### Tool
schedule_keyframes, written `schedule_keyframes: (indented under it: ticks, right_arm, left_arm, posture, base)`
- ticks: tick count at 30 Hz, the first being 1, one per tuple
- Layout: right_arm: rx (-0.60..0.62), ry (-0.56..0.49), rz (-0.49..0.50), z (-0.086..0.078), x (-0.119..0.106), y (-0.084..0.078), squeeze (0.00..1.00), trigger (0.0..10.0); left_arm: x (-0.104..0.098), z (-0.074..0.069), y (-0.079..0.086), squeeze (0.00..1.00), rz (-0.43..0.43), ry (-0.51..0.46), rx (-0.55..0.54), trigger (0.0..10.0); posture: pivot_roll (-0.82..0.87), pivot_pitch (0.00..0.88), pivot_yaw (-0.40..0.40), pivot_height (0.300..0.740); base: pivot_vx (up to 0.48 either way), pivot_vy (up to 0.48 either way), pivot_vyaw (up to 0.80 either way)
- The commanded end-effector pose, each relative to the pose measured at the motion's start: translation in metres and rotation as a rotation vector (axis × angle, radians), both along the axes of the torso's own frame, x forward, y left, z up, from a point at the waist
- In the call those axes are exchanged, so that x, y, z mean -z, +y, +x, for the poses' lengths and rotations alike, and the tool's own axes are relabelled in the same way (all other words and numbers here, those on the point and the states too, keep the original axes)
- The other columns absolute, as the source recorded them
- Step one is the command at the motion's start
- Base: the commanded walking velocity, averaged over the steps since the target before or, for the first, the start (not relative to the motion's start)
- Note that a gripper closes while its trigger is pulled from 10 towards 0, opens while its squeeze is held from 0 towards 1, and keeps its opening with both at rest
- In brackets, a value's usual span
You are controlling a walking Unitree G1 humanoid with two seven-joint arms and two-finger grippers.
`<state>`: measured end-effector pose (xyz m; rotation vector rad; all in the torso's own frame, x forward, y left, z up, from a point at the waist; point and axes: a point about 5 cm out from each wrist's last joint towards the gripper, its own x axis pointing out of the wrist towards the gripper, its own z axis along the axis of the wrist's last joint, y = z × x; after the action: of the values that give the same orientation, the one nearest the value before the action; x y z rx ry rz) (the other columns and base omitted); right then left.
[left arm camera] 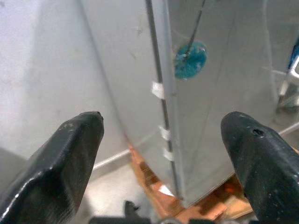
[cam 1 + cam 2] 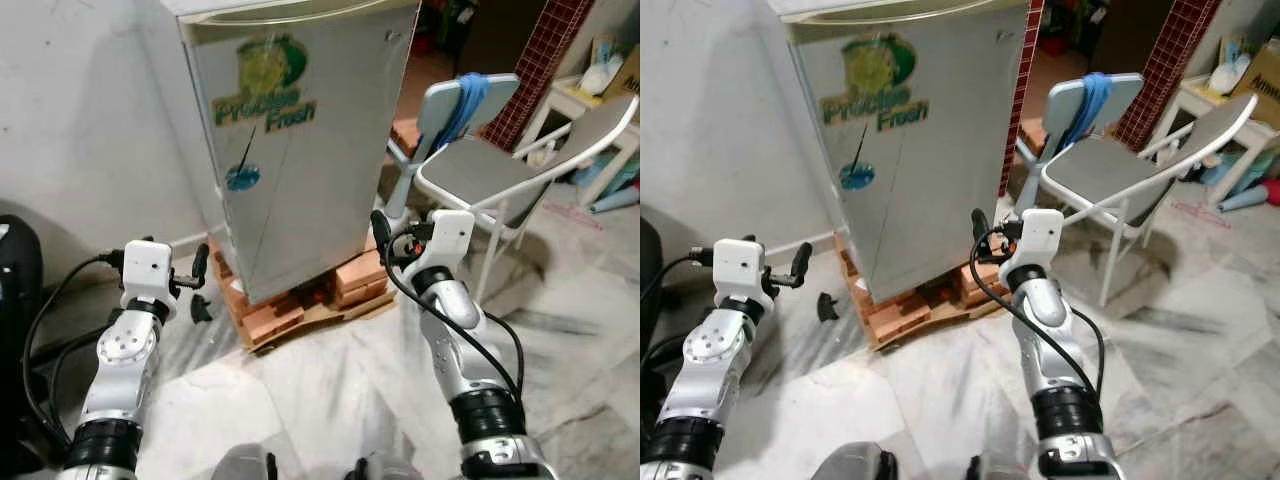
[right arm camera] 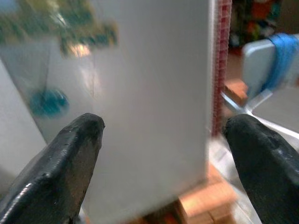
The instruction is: Restocking fridge
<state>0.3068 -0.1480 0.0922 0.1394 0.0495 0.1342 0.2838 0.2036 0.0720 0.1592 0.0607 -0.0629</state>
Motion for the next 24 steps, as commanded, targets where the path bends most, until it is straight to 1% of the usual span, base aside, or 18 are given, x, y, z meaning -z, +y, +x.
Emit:
schedule_keyframes:
  ticks: [1, 2, 3, 4, 5, 8, 9, 11, 12, 14, 18, 24]
  right_arm:
    - [-0.011, 0.024, -0.016, 0.0, 0.004, -0.002, 0.0, 10.0]
    - [-0.023, 0.019, -0.049, 0.0, 0.004, -0.001, 0.0, 10.0]
    - [-0.023, 0.019, -0.049, 0.0, 0.004, -0.001, 0.0, 10.0]
    - [-0.051, -0.024, -0.129, 0.002, -0.001, 0.002, 0.0, 10.0]
    - [-0.102, -0.077, -0.151, 0.002, -0.008, 0.009, 0.0, 10.0]
    - [-0.117, -0.094, -0.128, 0.002, -0.013, 0.01, 0.0, 10.0]
    - [-0.111, -0.102, -0.137, 0.002, -0.014, 0.01, 0.0, 10.0]
    - [-0.093, -0.12, -0.082, -0.001, -0.016, 0.008, 0.0, 10.0]
    - [-0.104, -0.092, -0.043, -0.004, -0.014, 0.009, 0.0, 10.0]
    - [-0.104, -0.089, -0.048, -0.004, -0.013, 0.009, 0.0, 10.0]
    - [-0.089, -0.085, -0.032, -0.007, -0.011, 0.009, 0.0, 10.0]
    - [-0.075, -0.078, -0.035, -0.007, -0.011, 0.005, 0.0, 10.0]
  left_arm:
    - [0.001, -0.002, 0.006, 0.0, 0.01, -0.002, -0.029, 10.0]
    - [0.001, -0.004, 0.007, 0.0, 0.004, -0.005, -0.043, 10.0]
    - [0.001, -0.004, 0.007, 0.0, 0.004, -0.005, -0.043, 10.0]
    - [0.003, -0.007, 0.007, 0.0, -0.006, -0.001, -0.05, 10.0]
    - [0.004, -0.011, 0.006, 0.0, -0.007, -0.001, -0.05, 10.0]
    - [0.006, -0.016, 0.004, 0.0, -0.006, 0.002, -0.042, 10.0]
    - [0.007, -0.019, 0.002, 0.0, 0.004, 0.004, -0.029, 10.0]
    - [0.009, -0.023, 0.0, 0.0, 0.013, -0.005, 0.0, 10.0]
    - [0.008, -0.025, -0.001, 0.0, 0.014, -0.012, 0.007, 10.0]
    - [0.008, -0.025, 0.0, 0.0, 0.02, -0.016, 0.011, 10.0]
    - [0.006, -0.024, 0.003, 0.0, 0.017, -0.027, -0.006, 10.0]
    - [0.005, -0.024, 0.002, 0.0, 0.01, -0.025, 0.01, 10.0]
  posture:
    - [0.1, 0.0, -0.067, 0.74]
    - [0.11, 0.002, -0.084, 0.74]
    - [0.11, 0.002, -0.084, 0.74]
    - [0.11, 0.008, -0.087, 0.74]
    - [0.11, 0.019, -0.088, 0.74]
    - [0.11, 0.027, -0.091, 0.74]
    - [0.11, 0.029, -0.092, 0.74]
    - [0.11, 0.034, -0.088, 0.74]
    - [0.11, 0.039, -0.086, 0.74]
    - [0.11, 0.041, -0.086, 0.74]
    - [0.11, 0.045, -0.083, 0.74]
    - [0.1, 0.051, -0.077, 0.74]
  base:
    - [0.0, 0.48, 0.0]
    - [0.0, 0.48, 0.0]
    - [0.0, 0.48, 0.0]
    - [0.0, 0.48, 0.0]
    - [0.0, 0.48, 0.0]
    - [0.0, 0.48, 0.0]
    - [0.0, 0.48, 0.0]
    - [0.0, 0.48, 0.0]
    - [0.0, 0.48, 0.0]
    - [0.0, 0.435, 0.0]
    - [0.0, 0.0, 0.0]
    - [0.0, 0.0, -0.08]
